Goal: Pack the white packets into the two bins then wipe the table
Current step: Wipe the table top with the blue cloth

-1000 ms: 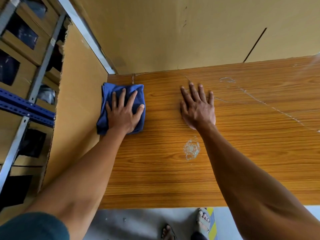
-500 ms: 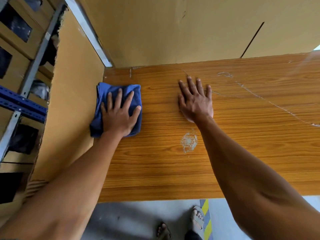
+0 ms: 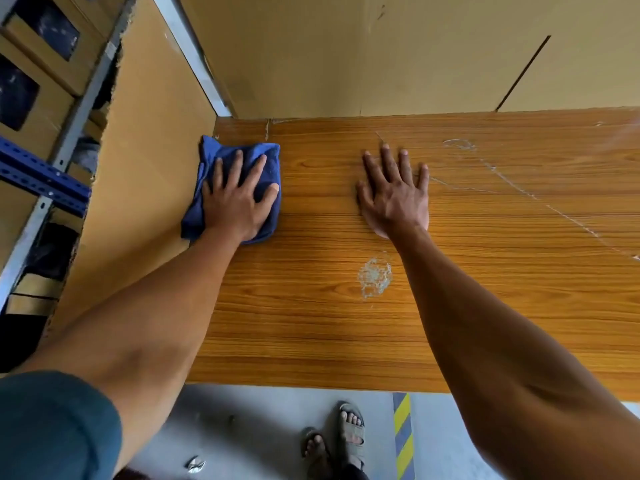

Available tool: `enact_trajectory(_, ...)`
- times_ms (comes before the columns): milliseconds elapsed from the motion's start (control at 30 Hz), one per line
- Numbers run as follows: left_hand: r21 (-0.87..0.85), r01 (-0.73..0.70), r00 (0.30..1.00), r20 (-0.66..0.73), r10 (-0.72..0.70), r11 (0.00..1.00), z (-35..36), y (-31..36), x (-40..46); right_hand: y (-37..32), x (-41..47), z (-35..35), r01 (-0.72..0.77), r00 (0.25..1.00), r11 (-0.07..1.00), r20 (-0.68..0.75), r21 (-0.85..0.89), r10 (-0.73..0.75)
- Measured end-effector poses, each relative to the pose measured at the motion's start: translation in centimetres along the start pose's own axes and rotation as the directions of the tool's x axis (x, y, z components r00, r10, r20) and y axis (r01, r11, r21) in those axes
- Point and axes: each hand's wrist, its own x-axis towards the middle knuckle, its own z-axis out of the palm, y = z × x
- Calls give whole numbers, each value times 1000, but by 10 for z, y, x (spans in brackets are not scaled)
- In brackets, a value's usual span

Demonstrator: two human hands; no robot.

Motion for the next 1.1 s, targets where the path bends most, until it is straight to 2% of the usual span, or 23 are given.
enact_trajectory(133, 0, -9, 1000, 13, 9, 1000, 5, 2, -15, 2, 1, 1, 7, 1000, 1000, 18, -17, -7)
enact_trajectory(267, 40, -63, 996, -57, 65, 997, 21, -12, -101, 2, 0, 0, 6, 1000, 999, 24, -35, -5)
enact_trajectory(367, 57, -60, 997, -55, 63, 997, 25, -19, -137, 0, -5, -4, 13, 999, 999, 49, -38, -12)
enact_trajectory(700, 23, -54, 998, 12, 54, 998, 4, -8, -31, -31, -57, 12, 15, 999, 999, 46, -33, -13)
enact_trajectory(867, 2, -99, 995, -30, 99, 995, 14, -16, -96, -57, -87, 12, -1, 998, 1000, 58, -13, 1)
enact_trajectory(967, -12, -108, 994, -9, 108, 994, 21, -22, -145, -69, -95, 12, -23, 998, 1000, 59, 4, 23)
enact_trajectory(1100, -8, -58, 998, -6, 58, 998, 16, -18, -121, -72, -94, 15, -34, 998, 999, 49, -5, 34)
